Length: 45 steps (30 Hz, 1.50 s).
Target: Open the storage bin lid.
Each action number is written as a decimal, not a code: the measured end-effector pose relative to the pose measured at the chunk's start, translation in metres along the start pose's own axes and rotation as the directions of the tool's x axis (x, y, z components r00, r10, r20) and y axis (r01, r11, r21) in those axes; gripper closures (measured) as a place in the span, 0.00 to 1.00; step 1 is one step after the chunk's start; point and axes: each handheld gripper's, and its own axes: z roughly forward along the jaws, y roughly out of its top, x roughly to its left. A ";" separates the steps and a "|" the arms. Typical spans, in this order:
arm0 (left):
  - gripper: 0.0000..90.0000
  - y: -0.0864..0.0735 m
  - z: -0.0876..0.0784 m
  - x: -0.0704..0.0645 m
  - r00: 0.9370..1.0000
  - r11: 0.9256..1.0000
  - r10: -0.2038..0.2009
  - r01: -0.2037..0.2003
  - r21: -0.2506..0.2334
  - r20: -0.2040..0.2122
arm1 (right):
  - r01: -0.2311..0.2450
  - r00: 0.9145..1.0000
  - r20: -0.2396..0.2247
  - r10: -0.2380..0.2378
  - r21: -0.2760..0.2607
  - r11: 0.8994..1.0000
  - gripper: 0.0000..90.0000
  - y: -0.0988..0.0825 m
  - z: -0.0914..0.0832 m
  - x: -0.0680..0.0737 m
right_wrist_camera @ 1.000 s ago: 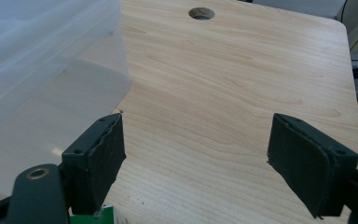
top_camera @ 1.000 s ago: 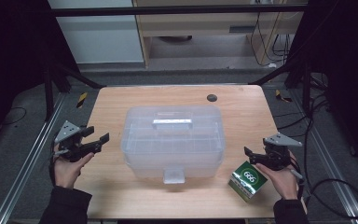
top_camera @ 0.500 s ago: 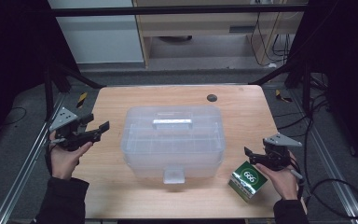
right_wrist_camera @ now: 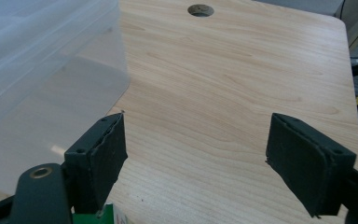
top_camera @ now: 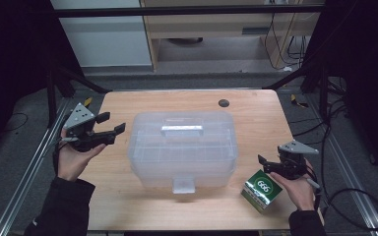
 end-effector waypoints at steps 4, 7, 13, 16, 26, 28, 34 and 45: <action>0.36 0.007 0.002 -0.003 0.999 0.999 0.050 -0.050 0.012 -0.003 | -0.003 1.000 0.001 0.003 -0.003 1.000 0.23 0.001 -0.001 0.000; 0.37 0.014 0.004 -0.007 0.997 0.996 0.080 -0.080 0.046 0.002 | -0.001 1.000 0.000 0.001 0.000 1.000 0.23 0.000 0.000 -0.001; 0.37 0.025 0.007 -0.009 0.989 0.985 0.143 -0.147 0.095 0.049 | -0.002 1.000 -0.002 0.002 0.011 1.000 0.22 -0.001 0.001 -0.002; 0.37 0.029 0.007 -0.012 0.985 0.980 0.161 -0.167 0.108 0.068 | -0.003 1.000 -0.001 0.003 0.012 1.000 0.23 -0.001 0.001 -0.002; 0.36 0.038 0.012 -0.025 0.960 0.952 0.256 -0.270 0.141 0.110 | -0.004 1.000 -0.008 0.005 0.025 1.000 0.22 -0.001 0.002 -0.001; 0.36 0.040 0.014 -0.029 0.952 0.944 0.279 -0.296 0.146 0.124 | 0.005 1.000 -0.003 -0.004 0.024 1.000 0.22 -0.002 0.003 -0.002; 0.36 0.047 0.015 -0.039 0.928 0.920 0.343 -0.363 0.146 0.142 | 0.008 1.000 -0.006 -0.008 0.029 1.000 0.22 -0.002 0.003 -0.002; 0.37 0.060 0.018 -0.056 0.872 0.866 0.430 -0.471 0.169 0.233 | 0.008 1.000 -0.009 -0.008 0.033 0.999 0.22 -0.002 0.003 -0.002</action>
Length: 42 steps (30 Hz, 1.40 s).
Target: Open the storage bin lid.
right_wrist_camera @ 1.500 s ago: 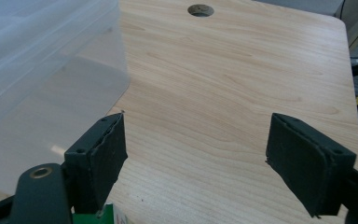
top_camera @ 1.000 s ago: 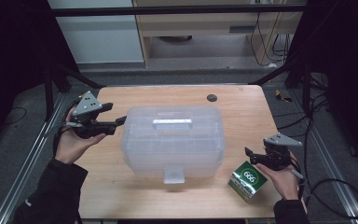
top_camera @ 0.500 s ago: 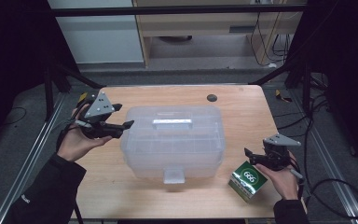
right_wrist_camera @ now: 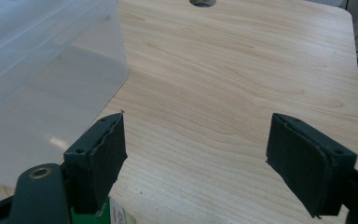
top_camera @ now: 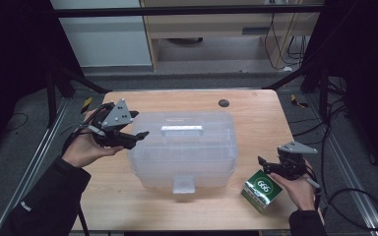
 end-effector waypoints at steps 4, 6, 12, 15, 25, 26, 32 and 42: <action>0.38 0.004 0.004 -0.004 1.000 1.000 0.026 -0.026 0.009 0.015 | -0.002 1.000 -0.003 0.002 0.002 1.000 0.22 0.000 0.000 0.001; 0.38 0.007 0.008 -0.006 0.999 0.999 0.041 -0.041 0.014 0.027 | 0.000 1.000 -0.005 0.000 0.003 1.000 0.23 0.001 0.000 0.001; 0.40 0.015 0.019 -0.011 0.995 0.995 0.089 -0.091 0.038 0.052 | -0.008 1.000 -0.007 0.008 0.002 1.000 0.23 0.001 0.000 0.001; 0.40 0.020 0.023 -0.013 0.991 0.992 0.118 -0.121 0.037 0.066 | -0.010 1.000 -0.008 0.010 0.005 1.000 0.23 0.001 0.000 0.001; 0.42 0.035 0.037 -0.017 0.980 0.982 0.174 -0.180 0.057 0.096 | -0.006 1.000 -0.016 0.006 0.013 1.000 0.24 0.001 0.001 0.000; 0.42 0.036 0.039 -0.017 0.978 0.979 0.185 -0.192 0.065 0.098 | -0.008 1.000 -0.018 0.008 0.013 1.000 0.24 0.001 0.001 0.000; 0.47 0.041 0.048 -0.019 0.970 0.969 0.217 -0.227 0.095 0.107 | -0.010 1.000 -0.023 0.010 0.015 1.000 0.25 0.001 0.001 0.000; 0.57 0.048 0.062 -0.018 0.953 0.943 0.277 -0.294 0.156 0.122 | -0.007 1.000 -0.028 0.007 0.023 1.000 0.26 0.001 0.002 0.000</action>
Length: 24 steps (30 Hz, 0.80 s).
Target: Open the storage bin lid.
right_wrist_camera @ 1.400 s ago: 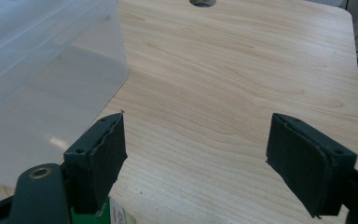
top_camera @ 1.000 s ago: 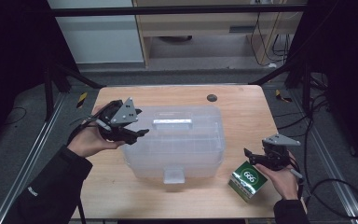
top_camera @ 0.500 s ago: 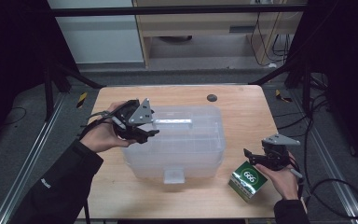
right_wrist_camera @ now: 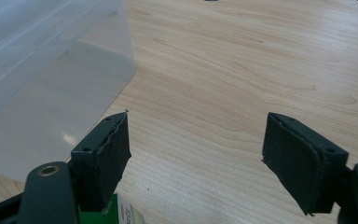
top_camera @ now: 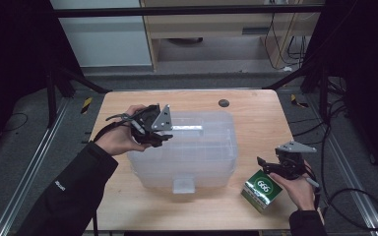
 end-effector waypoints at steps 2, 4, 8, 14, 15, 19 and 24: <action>0.60 0.001 0.002 0.000 1.000 1.000 0.011 -0.011 0.014 0.005 | 0.000 1.000 -0.001 0.000 0.001 1.000 0.26 0.000 0.000 0.000; 0.62 0.002 0.004 -0.001 1.000 0.999 0.019 -0.019 0.026 0.007 | -0.005 1.000 -0.003 0.005 0.003 1.000 0.27 0.000 0.000 0.001; 0.67 0.002 0.008 -0.001 1.000 0.999 0.028 -0.029 0.042 0.009 | 0.001 1.000 -0.007 -0.001 0.001 1.000 0.29 0.002 -0.003 0.001; 0.76 0.003 0.012 0.000 0.999 0.996 0.045 -0.046 0.075 0.008 | 0.007 0.999 -0.034 -0.007 -0.003 1.000 0.31 0.007 -0.008 0.006; 0.78 0.003 0.012 0.000 0.999 0.996 0.046 -0.047 0.074 0.005 | 0.013 0.999 -0.039 -0.013 -0.003 1.000 0.32 0.008 -0.009 0.008; 0.82 0.005 0.012 0.001 0.999 0.995 0.049 -0.049 0.083 0.003 | 0.029 0.997 -0.076 -0.029 -0.002 1.000 0.34 0.013 -0.013 0.017; 0.83 0.006 0.011 0.000 0.998 0.995 0.054 -0.054 0.087 -0.006 | 0.055 0.992 -0.115 -0.054 0.010 0.998 0.37 0.017 -0.019 0.030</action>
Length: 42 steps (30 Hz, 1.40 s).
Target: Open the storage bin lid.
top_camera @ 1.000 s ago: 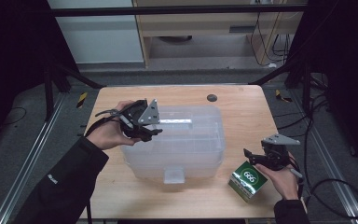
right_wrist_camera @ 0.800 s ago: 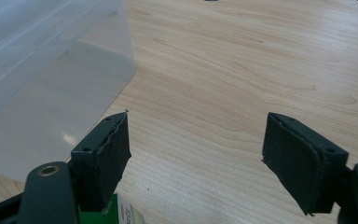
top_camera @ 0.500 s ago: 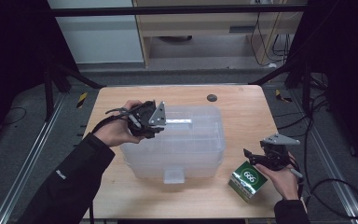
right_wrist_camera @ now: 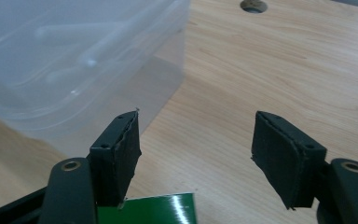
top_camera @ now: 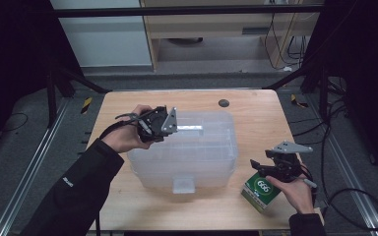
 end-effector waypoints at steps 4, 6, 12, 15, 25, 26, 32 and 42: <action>0.83 0.001 0.000 0.000 1.000 1.000 -0.004 0.004 0.005 -0.004 | 0.025 0.999 -0.030 -0.025 0.011 1.000 0.40 0.002 -0.001 0.010; 0.83 0.001 0.000 -0.001 1.000 1.000 -0.009 0.009 0.007 -0.007 | 0.035 0.999 -0.040 -0.034 0.018 0.999 0.41 0.002 0.000 0.013; 0.83 0.002 -0.001 0.000 1.000 1.000 -0.022 0.022 0.007 -0.003 | 0.051 0.997 -0.057 -0.050 0.032 0.998 0.44 0.001 0.001 0.018; 0.82 0.001 -0.001 0.000 1.000 1.000 -0.032 0.032 0.002 0.001 | 0.056 0.996 -0.065 -0.054 0.034 0.998 0.45 0.000 0.001 0.020; 0.82 0.001 -0.002 0.004 0.999 0.999 -0.051 0.051 -0.009 0.006 | 0.065 0.994 -0.091 -0.062 0.036 0.997 0.52 0.000 0.003 0.026; 0.82 0.001 -0.002 0.004 0.999 0.999 -0.052 0.053 -0.010 0.005 | 0.066 0.994 -0.095 -0.063 0.036 0.997 0.53 0.000 0.003 0.026; 0.81 0.000 -0.003 0.008 0.997 0.996 -0.076 0.075 -0.038 -0.015 | 0.070 0.991 -0.116 -0.065 0.041 0.997 0.62 -0.001 0.005 0.028; 0.80 -0.002 -0.004 0.015 0.993 0.993 -0.107 0.104 -0.058 -0.044 | 0.053 0.989 -0.139 -0.048 0.033 0.998 0.78 -0.002 0.006 0.029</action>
